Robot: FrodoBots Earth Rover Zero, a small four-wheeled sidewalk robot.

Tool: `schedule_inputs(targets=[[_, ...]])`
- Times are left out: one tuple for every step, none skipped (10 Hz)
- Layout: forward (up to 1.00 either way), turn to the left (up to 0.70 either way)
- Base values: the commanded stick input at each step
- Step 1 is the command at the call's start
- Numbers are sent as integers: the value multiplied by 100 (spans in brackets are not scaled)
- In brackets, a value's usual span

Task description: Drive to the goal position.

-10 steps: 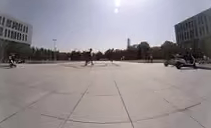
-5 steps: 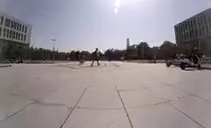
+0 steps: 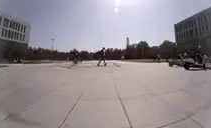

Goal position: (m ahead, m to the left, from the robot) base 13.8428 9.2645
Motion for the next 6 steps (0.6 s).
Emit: schedule_inputs(targets=[[100,40],[100,40],[100,40],[100,40],[100,40],[100,33]])
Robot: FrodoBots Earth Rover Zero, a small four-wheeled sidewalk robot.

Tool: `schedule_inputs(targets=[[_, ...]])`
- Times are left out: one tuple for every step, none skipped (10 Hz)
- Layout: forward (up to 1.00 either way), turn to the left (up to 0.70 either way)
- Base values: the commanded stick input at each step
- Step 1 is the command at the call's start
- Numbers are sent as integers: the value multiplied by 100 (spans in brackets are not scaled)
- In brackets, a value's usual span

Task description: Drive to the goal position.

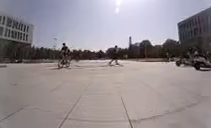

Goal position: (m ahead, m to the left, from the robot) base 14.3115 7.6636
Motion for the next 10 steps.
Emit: schedule_inputs(targets=[[100,15],[100,0],[100,0],[100,0],[100,0],[100,0],[100,0],[100,0],[100,0],[100,0]])
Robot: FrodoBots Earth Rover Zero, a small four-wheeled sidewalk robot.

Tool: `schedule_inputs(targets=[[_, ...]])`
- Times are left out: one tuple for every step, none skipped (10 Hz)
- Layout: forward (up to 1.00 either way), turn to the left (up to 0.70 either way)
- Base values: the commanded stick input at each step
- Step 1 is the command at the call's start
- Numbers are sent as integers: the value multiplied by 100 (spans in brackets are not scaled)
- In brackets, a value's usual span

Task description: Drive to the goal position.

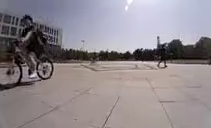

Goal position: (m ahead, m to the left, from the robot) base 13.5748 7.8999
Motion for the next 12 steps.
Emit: schedule_inputs(targets=[[100,0],[100,0],[100,0],[100,0],[100,30],[100,40],[100,40],[100,40],[100,6],[100,0],[100,0],[100,0]])
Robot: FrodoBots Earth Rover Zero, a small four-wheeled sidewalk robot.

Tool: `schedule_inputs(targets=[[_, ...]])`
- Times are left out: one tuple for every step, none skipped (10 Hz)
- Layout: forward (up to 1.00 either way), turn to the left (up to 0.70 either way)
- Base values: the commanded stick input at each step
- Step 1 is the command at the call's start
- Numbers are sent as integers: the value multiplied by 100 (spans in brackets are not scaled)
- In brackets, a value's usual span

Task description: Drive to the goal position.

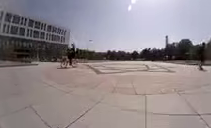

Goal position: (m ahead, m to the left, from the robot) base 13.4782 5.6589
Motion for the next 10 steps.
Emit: schedule_inputs(targets=[[100,37],[100,39],[100,16],[100,0],[100,0],[100,0],[100,0],[100,8],[100,25],[100,25]])
